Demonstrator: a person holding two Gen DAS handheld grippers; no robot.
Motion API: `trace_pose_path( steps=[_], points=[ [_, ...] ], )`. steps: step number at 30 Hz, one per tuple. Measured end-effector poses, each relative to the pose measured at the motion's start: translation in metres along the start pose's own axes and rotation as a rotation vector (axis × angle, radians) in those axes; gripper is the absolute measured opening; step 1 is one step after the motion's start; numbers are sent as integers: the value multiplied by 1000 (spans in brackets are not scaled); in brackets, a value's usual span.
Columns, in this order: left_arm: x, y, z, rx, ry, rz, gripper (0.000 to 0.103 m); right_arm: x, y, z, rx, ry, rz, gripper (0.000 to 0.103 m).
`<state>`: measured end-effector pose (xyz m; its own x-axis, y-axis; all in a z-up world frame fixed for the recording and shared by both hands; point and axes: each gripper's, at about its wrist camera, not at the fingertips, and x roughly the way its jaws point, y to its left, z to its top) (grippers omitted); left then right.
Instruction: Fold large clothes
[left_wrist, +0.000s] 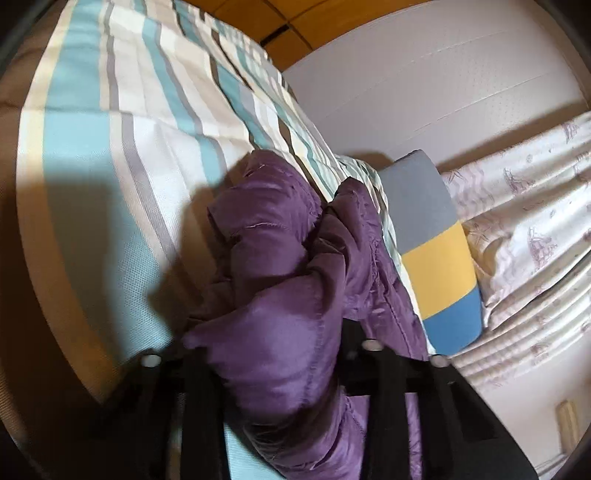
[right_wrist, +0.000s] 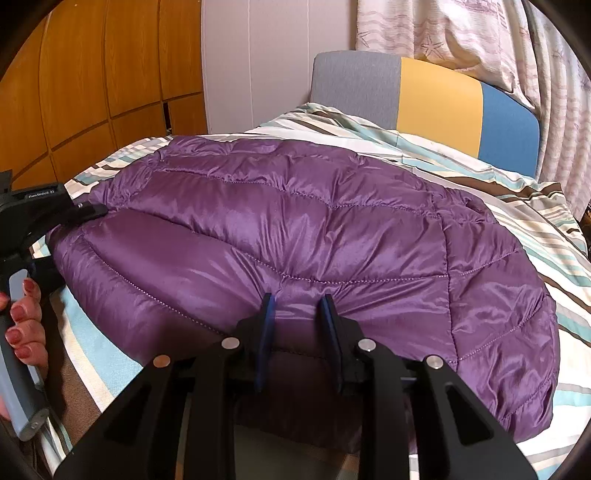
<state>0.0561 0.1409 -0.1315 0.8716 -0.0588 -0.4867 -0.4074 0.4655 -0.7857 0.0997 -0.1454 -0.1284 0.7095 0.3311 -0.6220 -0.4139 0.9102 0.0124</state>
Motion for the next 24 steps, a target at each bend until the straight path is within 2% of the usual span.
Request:
trace_pose_path(
  steps=[2, 6, 11, 16, 22, 23, 24],
  points=[
    [-5, -5, -2, 22, -11, 4, 23, 0, 0, -1, 1, -1, 0, 25],
    [-20, -34, -5, 170, -67, 11, 21, 1, 0, 0, 1, 0, -7, 25],
    [-37, -67, -14, 332, -124, -19, 21, 1, 2, 0, -6, 4, -31, 25],
    [-50, -109, -36, 561, -181, -47, 21, 1, 3, 0, -5, 8, -43, 25],
    [-55, -156, -72, 823, -174, -124, 21, 2, -2, 1, 31, 10, -12, 25],
    [-56, -162, -77, 853, -172, -137, 21, 0, -5, 2, 52, 2, 0, 31],
    [-55, -166, -81, 872, -171, -143, 21, -3, -9, 2, 72, -11, 2, 43]
  ],
)
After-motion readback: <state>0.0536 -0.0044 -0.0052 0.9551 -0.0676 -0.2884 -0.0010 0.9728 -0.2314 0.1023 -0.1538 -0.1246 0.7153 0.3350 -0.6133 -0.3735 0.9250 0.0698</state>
